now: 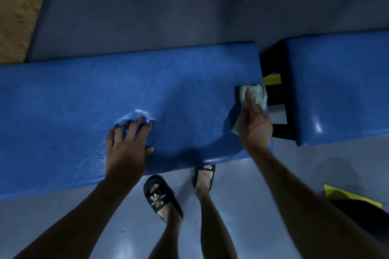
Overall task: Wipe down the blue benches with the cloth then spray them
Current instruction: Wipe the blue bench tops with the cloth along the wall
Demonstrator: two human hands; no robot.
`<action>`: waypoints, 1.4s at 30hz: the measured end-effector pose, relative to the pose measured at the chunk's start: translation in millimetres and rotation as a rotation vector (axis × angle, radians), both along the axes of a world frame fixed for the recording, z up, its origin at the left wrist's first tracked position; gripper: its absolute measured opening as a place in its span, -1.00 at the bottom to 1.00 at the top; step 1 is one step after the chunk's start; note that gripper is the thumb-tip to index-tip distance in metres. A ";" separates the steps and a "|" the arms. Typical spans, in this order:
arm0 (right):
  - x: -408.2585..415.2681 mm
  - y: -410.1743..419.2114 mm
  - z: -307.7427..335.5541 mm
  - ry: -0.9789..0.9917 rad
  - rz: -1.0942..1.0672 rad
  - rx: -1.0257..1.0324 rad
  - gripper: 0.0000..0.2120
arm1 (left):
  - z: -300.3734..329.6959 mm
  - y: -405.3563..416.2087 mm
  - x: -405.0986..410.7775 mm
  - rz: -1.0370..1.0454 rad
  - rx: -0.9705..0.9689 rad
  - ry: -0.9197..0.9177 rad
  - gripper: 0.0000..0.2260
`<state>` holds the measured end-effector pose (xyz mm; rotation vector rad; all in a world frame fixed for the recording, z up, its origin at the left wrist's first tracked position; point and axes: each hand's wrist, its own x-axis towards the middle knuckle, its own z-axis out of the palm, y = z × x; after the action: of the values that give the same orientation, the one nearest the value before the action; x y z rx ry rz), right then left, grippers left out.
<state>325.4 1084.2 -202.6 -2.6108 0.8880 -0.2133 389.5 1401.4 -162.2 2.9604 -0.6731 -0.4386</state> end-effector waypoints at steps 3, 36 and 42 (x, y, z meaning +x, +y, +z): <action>9.0 62.9 -4.6 -0.026 0.005 0.062 -0.49 | 6.8 -7.4 11.8 0.024 0.059 0.044 -0.33; 60.9 -55.6 2.3 -0.021 -0.132 0.285 -0.51 | -9.3 -58.1 64.0 -0.021 0.115 0.107 0.09; 11.3 -46.6 0.5 0.145 0.568 0.047 -0.49 | -8.7 -57.1 64.6 -0.034 0.094 0.083 0.10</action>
<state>336.7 1037.6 -202.1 -2.7321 0.1602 0.1496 454.1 1344.3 -170.9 3.0018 -0.7131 -0.6090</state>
